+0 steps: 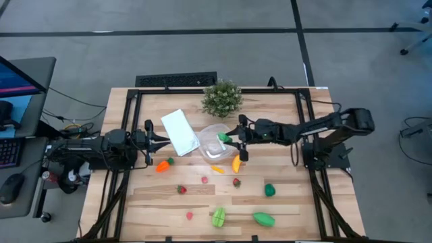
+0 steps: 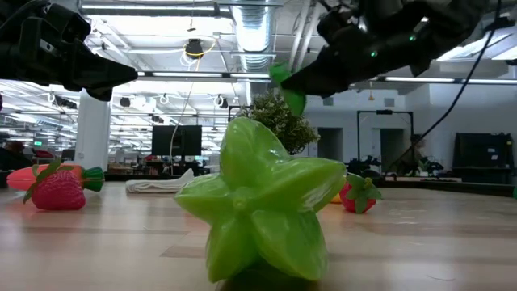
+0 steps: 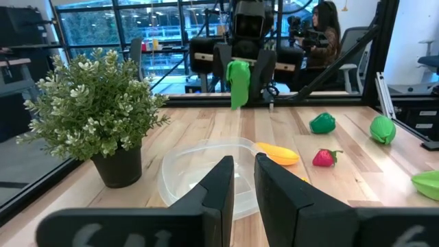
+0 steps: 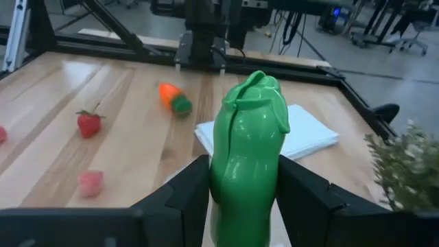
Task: Pick and placing Produce into tupperware
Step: Put the green pea into the transparent bin
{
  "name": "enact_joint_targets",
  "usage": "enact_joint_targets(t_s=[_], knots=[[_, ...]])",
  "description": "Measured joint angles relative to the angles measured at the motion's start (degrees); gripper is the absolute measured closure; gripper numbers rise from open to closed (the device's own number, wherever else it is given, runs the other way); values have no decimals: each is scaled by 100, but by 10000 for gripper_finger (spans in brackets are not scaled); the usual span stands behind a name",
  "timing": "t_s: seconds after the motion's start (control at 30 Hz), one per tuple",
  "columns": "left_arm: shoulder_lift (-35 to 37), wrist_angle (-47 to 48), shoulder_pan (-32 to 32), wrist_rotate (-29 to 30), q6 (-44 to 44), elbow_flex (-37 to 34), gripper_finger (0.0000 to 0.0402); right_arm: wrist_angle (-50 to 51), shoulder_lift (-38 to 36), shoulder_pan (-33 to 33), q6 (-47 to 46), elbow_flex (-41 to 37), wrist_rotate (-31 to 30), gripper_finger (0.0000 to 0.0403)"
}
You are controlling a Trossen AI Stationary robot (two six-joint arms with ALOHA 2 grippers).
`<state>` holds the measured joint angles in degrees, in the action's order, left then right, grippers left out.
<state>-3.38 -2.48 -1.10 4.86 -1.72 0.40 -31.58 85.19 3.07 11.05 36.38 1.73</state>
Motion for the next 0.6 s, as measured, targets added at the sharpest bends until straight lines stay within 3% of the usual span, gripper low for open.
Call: enact_joint_targets(t_s=[0.37, 0.6], knots=[[0, 0, -1, 2, -1, -1, 352, -207, 1353, 12, 5, 664, -6, 250], [0, 0, 0, -13, 0, 0, 352, 591, 1646, 206, -88, 1057, -297, 256]])
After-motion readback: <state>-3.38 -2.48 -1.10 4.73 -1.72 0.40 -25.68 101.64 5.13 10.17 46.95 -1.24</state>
